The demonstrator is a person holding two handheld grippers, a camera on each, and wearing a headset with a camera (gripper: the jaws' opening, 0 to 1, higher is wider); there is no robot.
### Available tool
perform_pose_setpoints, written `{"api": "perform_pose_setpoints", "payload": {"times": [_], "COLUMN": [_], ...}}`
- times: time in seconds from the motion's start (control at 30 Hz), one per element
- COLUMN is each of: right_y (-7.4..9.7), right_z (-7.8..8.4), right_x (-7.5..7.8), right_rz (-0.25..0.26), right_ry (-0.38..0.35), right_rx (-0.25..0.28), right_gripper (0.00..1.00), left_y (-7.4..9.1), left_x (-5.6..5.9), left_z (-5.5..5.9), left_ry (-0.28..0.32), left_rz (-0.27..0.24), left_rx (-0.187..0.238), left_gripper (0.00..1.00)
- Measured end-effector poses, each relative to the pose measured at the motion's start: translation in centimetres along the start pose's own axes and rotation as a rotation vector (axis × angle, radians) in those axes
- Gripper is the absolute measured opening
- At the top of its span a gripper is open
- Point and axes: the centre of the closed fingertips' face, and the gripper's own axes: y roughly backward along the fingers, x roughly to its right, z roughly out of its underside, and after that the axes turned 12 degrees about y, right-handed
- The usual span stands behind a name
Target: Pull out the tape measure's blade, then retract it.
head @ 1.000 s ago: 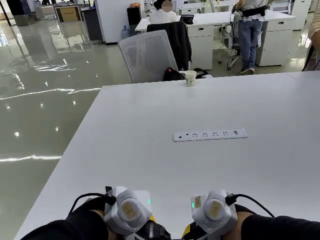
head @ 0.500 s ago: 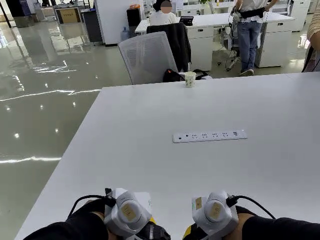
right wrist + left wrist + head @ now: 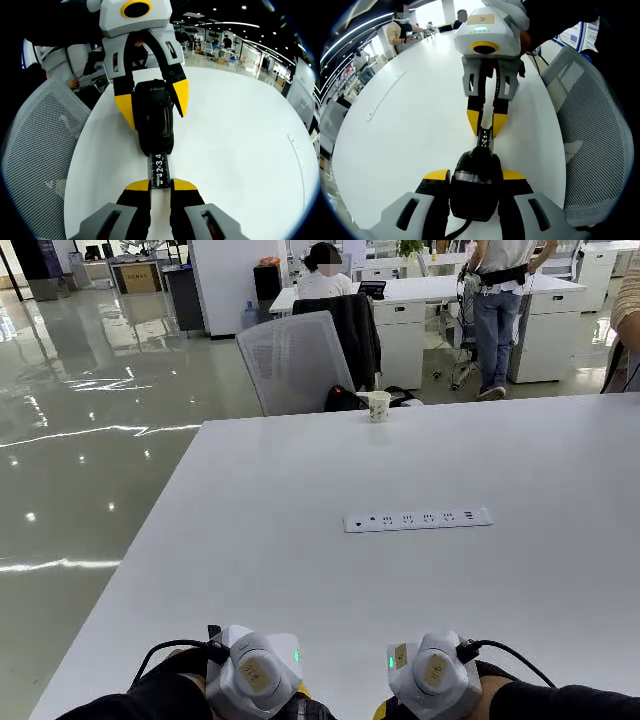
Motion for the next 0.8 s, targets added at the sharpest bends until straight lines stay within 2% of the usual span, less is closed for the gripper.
{"api": "perform_pose_setpoints", "payload": {"times": [0.8], "right_y": [0.60], "right_z": [0.94], "right_x": [0.06], "right_rz": [-0.001], "right_ry": [-0.009], "right_rx": [-0.008], "right_gripper": [0.10], "left_y": [-0.16], "left_x": [-0.02], "left_z": [-0.19], "left_ry": [0.004], "left_rz": [0.001], "left_rx": [0.002], "left_gripper": [0.32]}}
